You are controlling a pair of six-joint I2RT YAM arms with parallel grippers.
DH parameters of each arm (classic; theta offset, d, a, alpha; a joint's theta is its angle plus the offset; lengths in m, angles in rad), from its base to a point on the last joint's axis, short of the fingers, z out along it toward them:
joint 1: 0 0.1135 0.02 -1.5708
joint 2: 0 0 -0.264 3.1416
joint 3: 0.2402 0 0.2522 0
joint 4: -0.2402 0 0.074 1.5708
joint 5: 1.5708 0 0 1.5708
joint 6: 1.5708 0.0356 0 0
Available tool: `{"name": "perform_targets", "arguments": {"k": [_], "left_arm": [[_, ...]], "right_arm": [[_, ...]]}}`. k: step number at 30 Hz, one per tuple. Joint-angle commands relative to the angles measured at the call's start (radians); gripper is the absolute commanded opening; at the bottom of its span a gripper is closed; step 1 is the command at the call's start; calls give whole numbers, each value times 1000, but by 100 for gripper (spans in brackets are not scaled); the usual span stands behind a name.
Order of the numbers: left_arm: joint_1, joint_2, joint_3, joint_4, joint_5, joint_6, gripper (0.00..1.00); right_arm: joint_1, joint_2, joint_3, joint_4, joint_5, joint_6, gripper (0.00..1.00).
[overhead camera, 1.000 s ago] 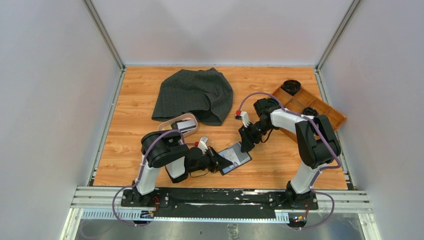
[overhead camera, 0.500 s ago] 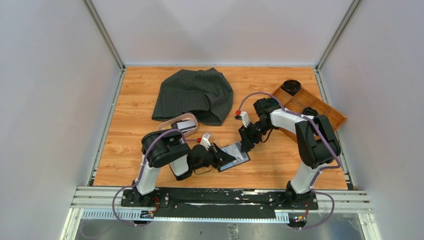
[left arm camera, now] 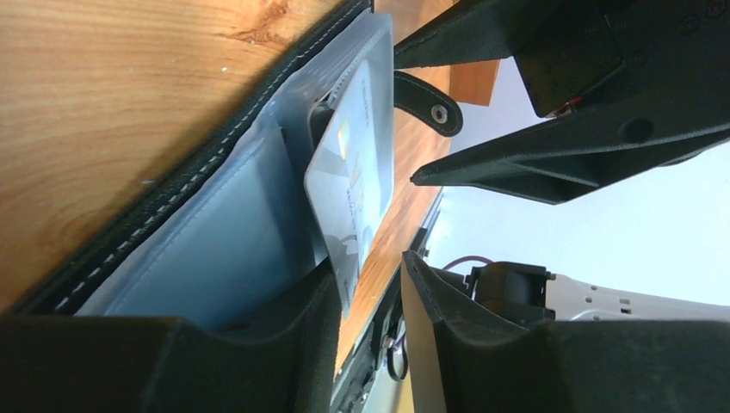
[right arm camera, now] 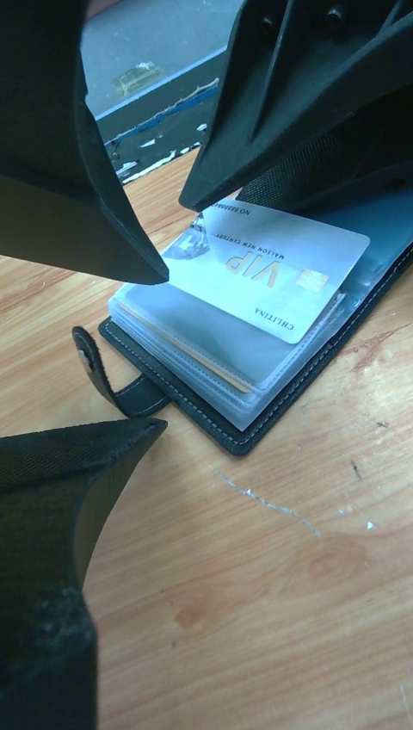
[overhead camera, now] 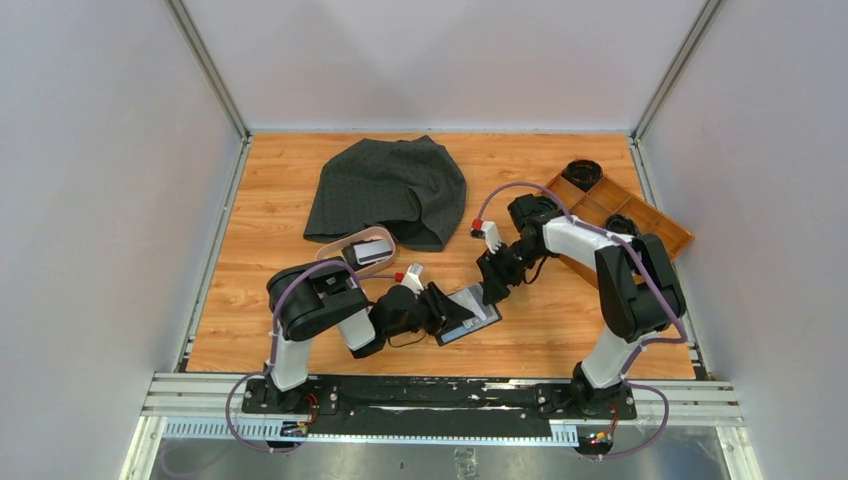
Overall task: Put the credit cards into the card holder
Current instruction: Insert the credit card into the card holder.
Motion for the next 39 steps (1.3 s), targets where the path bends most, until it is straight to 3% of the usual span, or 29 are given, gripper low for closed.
{"name": "perform_targets", "arguments": {"k": [1, 10, 18, 20, 23, 24, 28, 33, 39], "left_arm": [[-7, -18, -28, -70, -8, 43, 39], [-7, -10, -50, -32, -4, 41, 45], [-7, -82, -74, -87, -11, 83, 47], [-7, -88, -77, -92, -11, 90, 47], [-7, -74, -74, -71, -4, 90, 47], [-7, -65, -74, -58, -3, 88, 46], [-7, -45, -89, -8, -3, 81, 46], [-7, -46, -112, 12, -10, 83, 46], [-7, -28, -108, 29, -5, 81, 46]], "right_arm": [[5, -74, 20, -36, 65, -25, 64], [2, -154, 5, -24, 92, -54, 64], [2, -195, -18, 4, -145, -32, 56], [2, -184, -21, 29, -235, 19, 46], [12, -151, -32, 122, -310, 191, 21], [21, -140, -36, 158, -310, 245, 15], [103, -121, -49, 280, -231, 413, 7], [196, -85, -48, 379, -78, 586, 4], [263, 0, -10, 368, 37, 634, 4]]}}
